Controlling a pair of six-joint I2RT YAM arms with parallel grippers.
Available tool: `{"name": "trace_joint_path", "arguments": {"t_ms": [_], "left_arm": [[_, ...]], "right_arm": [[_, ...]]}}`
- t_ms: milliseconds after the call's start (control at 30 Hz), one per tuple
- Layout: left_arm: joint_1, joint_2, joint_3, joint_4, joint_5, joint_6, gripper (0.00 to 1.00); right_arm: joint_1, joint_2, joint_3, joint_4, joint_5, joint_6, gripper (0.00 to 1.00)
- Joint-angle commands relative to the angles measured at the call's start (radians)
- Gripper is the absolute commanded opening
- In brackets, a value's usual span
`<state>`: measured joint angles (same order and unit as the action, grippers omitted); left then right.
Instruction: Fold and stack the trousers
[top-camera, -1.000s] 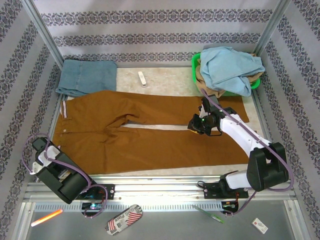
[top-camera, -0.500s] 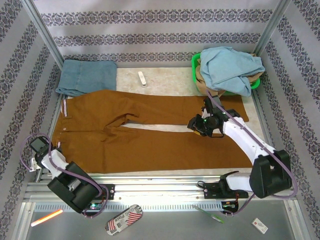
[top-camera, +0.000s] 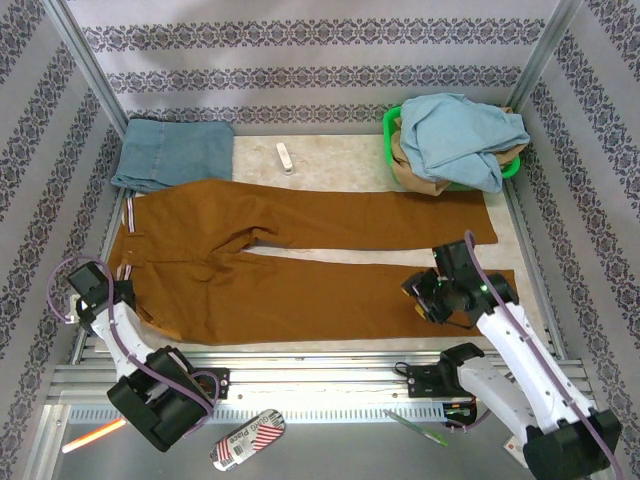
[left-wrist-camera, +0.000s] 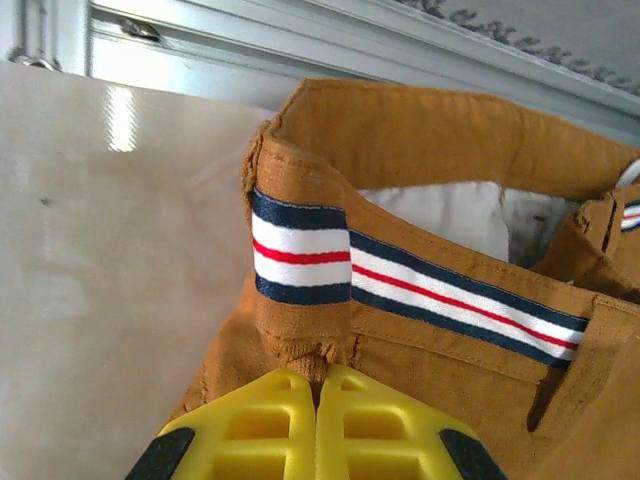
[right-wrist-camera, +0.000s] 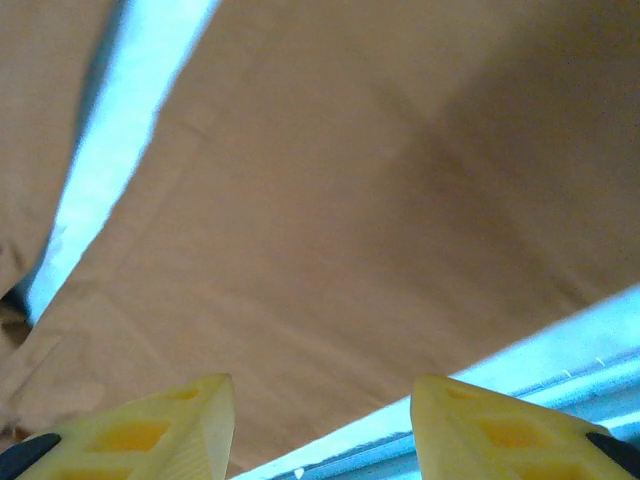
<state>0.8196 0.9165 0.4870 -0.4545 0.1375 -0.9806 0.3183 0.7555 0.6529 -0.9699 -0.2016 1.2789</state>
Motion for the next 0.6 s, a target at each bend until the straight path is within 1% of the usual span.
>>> {"name": "trace_joint_path", "arguments": {"t_ms": [0,100,200,267,400,567], "left_arm": [[-0.034,-0.005,0.042,0.007,0.041,-0.022,0.0],[-0.048,-0.006,0.052,0.012,0.044,-0.028,0.0],[-0.064,-0.018,0.052,0.003,0.026,-0.023,0.0],[-0.067,-0.03,0.044,0.0,0.022,-0.016,0.0],[-0.066,-0.034,0.05,-0.011,0.02,-0.004,0.0],[-0.066,-0.027,0.078,-0.018,0.026,0.002,0.0]], "right_arm": [[0.063,-0.041,-0.048,-0.105,0.128,0.221,0.49],[0.135,-0.026,-0.084,-0.088,0.162,0.313,0.49],[0.202,0.033,-0.111,-0.048,0.183,0.394,0.49],[0.235,0.077,-0.133,0.009,0.174,0.432,0.49],[0.272,0.151,-0.202,0.165,0.134,0.5,0.5],[0.281,0.208,-0.22,0.227,0.15,0.507,0.52]]}}
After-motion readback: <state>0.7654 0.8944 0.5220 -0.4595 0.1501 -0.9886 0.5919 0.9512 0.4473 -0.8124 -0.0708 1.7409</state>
